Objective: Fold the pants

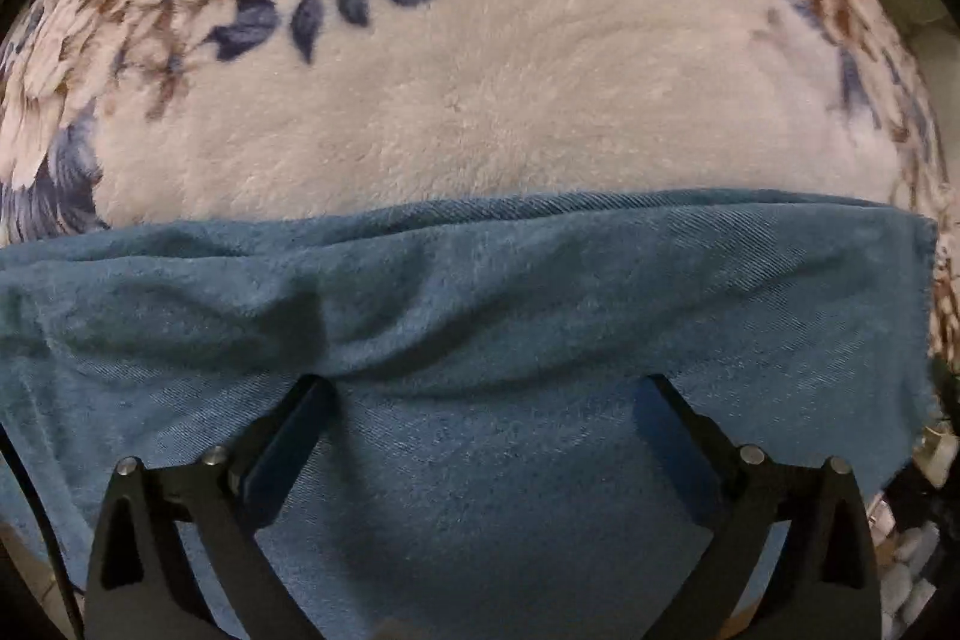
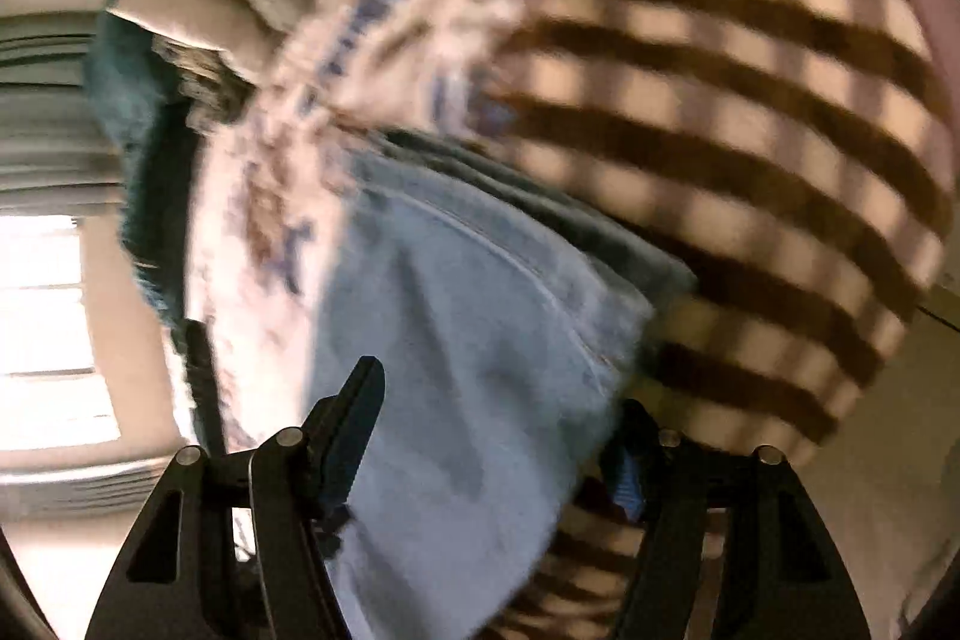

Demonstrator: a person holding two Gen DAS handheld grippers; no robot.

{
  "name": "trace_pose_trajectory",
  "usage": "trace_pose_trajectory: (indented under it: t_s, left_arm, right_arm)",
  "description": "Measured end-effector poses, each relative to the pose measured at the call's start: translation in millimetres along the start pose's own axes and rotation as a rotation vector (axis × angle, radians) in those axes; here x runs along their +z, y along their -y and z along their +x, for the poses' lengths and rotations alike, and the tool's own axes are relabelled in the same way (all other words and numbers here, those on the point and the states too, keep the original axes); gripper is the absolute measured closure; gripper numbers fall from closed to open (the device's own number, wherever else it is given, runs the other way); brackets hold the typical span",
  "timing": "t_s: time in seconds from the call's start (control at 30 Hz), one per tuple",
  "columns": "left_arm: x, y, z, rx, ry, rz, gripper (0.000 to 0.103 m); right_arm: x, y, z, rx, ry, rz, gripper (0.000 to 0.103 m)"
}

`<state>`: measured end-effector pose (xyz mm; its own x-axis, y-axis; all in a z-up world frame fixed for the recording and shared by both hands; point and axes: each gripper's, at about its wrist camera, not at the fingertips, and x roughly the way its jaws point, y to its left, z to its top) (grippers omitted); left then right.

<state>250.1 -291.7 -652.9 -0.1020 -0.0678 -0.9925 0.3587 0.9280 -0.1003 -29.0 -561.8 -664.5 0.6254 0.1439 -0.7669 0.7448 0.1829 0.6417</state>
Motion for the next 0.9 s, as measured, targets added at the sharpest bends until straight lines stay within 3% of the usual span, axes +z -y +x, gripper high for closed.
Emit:
trace_pose_trajectory:
  t_s: [0.1, 0.2, 0.27, 0.3, 0.5, 0.53, 0.57, 0.67, 0.9]
  left_arm:
    - [3, 8, 3, 0.044, -0.002, -0.011, 0.0]
    - [8, 16, 8, 0.069, -0.027, -0.024, 0.0]
    - [14, 21, 9, 0.069, -0.047, -0.032, 0.0]
    - [18, 22, 9, 0.063, -0.056, -0.036, 0.0]
    - [28, 10, -3, 0.045, -0.04, -0.041, 0.0]
    - [26, 8, -6, 0.045, -0.038, -0.04, 0.0]
    - [27, 7, -7, 0.043, -0.036, -0.042, 0.0]
    - [25, 3, -18, 0.038, -0.024, -0.048, 0.0]
    - [22, -31, -60, 0.028, 0.009, -0.111, 0.0]
  right_arm:
    - [9, 0, 13, -0.03, -0.021, -0.04, 0.035]
    - [18, 11, 27, 0.029, -0.023, 0.044, 0.036]
    - [23, 11, 29, 0.06, 0.002, 0.083, 0.06]
    - [24, 13, 29, 0.092, 0.008, 0.103, 0.064]
    - [27, 17, 42, 0.161, 0.007, 0.122, 0.066]
    - [27, 17, 42, 0.146, 0.01, 0.113, 0.082]
    - [26, 18, 40, 0.145, 0.015, 0.113, 0.09]
    - [23, -3, 29, 0.098, 0.046, 0.059, 0.093]
    - [0, -81, -4, 0.13, 0.038, -0.095, 0.094]
